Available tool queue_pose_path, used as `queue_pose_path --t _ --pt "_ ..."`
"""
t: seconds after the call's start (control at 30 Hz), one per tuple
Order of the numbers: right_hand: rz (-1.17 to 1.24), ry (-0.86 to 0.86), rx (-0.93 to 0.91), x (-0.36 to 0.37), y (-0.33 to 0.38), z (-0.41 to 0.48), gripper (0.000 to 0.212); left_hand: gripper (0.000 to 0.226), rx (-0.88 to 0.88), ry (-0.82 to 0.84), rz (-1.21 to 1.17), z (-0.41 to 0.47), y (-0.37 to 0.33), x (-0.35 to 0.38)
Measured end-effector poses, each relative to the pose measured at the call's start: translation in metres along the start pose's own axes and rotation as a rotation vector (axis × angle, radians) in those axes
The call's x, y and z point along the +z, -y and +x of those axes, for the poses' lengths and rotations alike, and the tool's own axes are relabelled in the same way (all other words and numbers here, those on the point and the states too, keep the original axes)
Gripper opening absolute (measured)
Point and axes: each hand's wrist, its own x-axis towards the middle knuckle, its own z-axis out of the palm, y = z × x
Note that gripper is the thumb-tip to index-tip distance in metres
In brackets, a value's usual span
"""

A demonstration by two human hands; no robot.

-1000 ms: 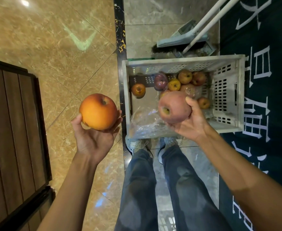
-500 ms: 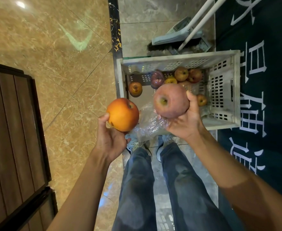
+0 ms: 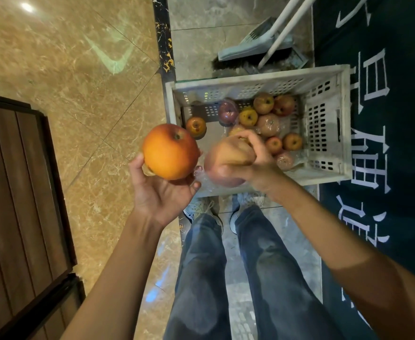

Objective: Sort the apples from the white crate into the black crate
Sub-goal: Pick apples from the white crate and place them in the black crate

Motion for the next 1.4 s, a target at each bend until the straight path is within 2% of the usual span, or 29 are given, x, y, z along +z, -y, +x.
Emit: queue_pose_path --t 0.23,0.3,0.37,0.47,0.57,0.63,0.7,0.73,0.8,0.83,0.9,1.03,1.13,1.23,1.33,1.4 --pt "-0.657 -0.287 -0.367 0.020 -0.002 -0.007 0.072 0.102 -0.004 0.041 -0.089 -0.002 0.005 0.004" --pt "-0.725 -0.319 -0.378 0.021 0.000 -0.007 0.068 0.095 -0.003 0.082 -0.112 -0.003 0.008 0.008" --pt "-0.732 -0.335 -0.347 0.021 0.001 -0.006 0.062 0.098 -0.001 0.090 -0.143 -0.004 0.011 0.012" --pt "-0.847 -0.225 -0.316 0.019 0.000 -0.004 0.058 0.102 0.003 0.070 -0.141 -0.004 0.011 0.018" --pt "-0.897 0.007 -0.254 0.021 -0.005 -0.006 0.081 0.099 0.012 0.058 -0.162 -0.002 0.006 0.023" --pt "-0.936 0.079 -0.200 0.019 -0.002 -0.009 0.084 0.107 0.008 0.056 -0.124 -0.002 0.003 0.026" --pt "-1.000 0.114 -0.160 0.015 -0.001 -0.008 0.074 0.109 -0.016 0.067 -0.054 -0.005 0.002 0.027" --pt "-1.044 0.112 -0.160 0.015 -0.001 -0.005 0.059 0.108 -0.033 0.081 -0.029 -0.008 0.002 0.027" --pt "-1.120 0.025 -0.187 0.017 -0.001 0.008 0.013 0.103 -0.053 0.118 -0.028 -0.014 0.003 0.025" --pt "-1.121 -0.035 -0.183 0.019 -0.002 0.014 0.008 0.103 -0.053 0.131 -0.042 -0.017 0.002 0.022" --pt "-0.932 -0.061 -0.138 0.022 -0.005 0.026 0.021 0.106 -0.048 0.160 -0.055 -0.020 -0.001 0.016" --pt "0.036 -0.037 0.140 -0.004 -0.019 0.032 0.025 0.097 -0.030 0.191 -0.096 -0.025 -0.007 0.000" --pt "0.503 -0.007 0.231 -0.025 -0.019 0.026 0.020 0.103 0.037 0.075 -0.092 -0.027 -0.014 -0.017" --pt "0.791 0.011 0.276 -0.038 -0.017 0.025 0.034 0.102 0.111 -0.001 -0.102 -0.030 -0.024 -0.028" --pt "1.009 0.049 0.295 -0.037 -0.015 0.021 0.032 0.092 0.139 -0.030 -0.111 -0.032 -0.034 -0.036" --pt "1.098 -0.012 0.349 -0.034 -0.018 0.017 0.033 0.088 0.134 -0.001 -0.112 -0.032 -0.037 -0.038"
